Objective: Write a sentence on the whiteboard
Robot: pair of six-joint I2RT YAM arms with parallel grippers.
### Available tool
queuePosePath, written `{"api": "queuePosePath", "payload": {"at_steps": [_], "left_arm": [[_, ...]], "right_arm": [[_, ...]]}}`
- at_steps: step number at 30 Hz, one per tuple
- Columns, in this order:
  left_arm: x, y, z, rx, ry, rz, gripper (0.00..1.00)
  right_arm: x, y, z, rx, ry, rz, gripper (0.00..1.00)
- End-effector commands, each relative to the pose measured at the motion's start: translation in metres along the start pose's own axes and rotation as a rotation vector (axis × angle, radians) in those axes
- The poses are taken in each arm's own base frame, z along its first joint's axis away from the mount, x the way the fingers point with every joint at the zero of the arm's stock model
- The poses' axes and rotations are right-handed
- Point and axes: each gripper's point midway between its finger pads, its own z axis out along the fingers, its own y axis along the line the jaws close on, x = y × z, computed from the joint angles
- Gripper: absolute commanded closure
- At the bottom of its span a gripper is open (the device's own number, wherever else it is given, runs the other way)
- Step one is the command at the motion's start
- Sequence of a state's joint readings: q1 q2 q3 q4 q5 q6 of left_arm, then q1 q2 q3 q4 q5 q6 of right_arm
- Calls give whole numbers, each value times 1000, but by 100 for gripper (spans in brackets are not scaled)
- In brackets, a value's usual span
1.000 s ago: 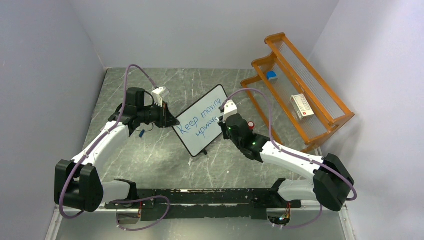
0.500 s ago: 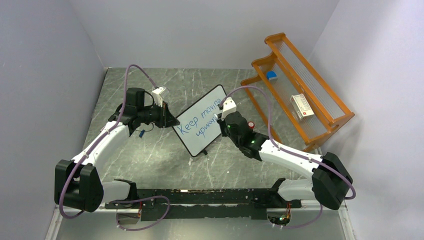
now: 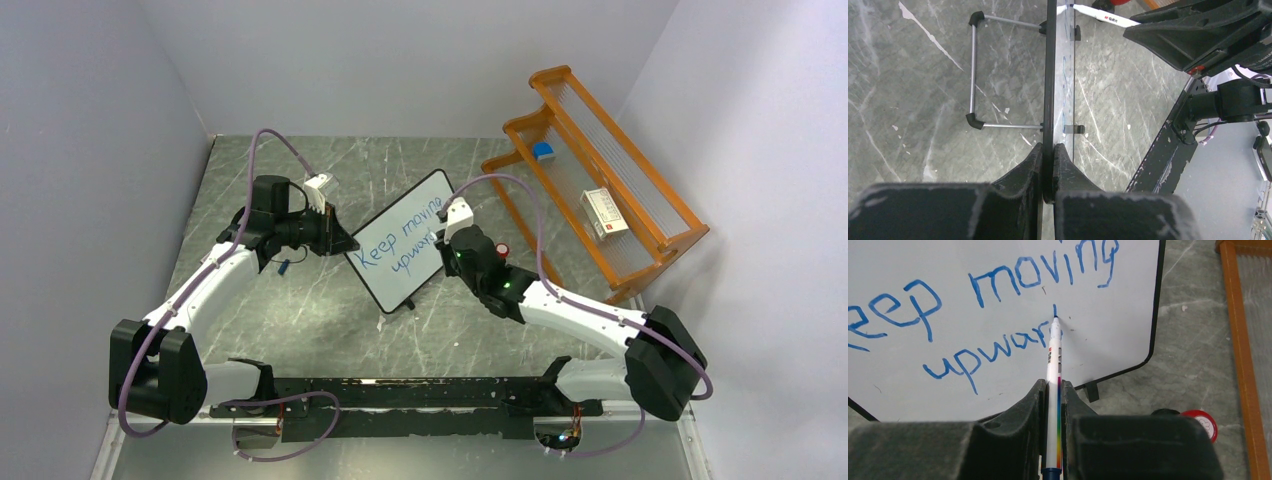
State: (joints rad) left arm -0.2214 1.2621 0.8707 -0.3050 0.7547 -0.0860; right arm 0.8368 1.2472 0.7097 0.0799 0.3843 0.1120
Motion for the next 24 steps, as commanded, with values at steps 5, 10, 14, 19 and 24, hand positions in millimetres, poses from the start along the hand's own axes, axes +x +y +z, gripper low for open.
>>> {"api": "queuePosePath", "payload": {"at_steps": [5, 10, 14, 19, 24], "left_arm": [[34, 37, 2, -165, 109, -19, 95], [34, 37, 1, -165, 108, -19, 95], [34, 37, 1, -166, 108, -18, 95], [33, 38, 1, -168, 107, -17, 95], [33, 38, 2, -169, 107, -17, 95]], "right_arm": [[22, -4, -6, 4, 58, 10, 100], [24, -8, -6, 23, 61, 9, 100], [24, -10, -4, 43, 60, 6, 100], [22, -12, -3, 52, 51, 10, 100], [21, -12, -6, 51, 46, 18, 100]]}}
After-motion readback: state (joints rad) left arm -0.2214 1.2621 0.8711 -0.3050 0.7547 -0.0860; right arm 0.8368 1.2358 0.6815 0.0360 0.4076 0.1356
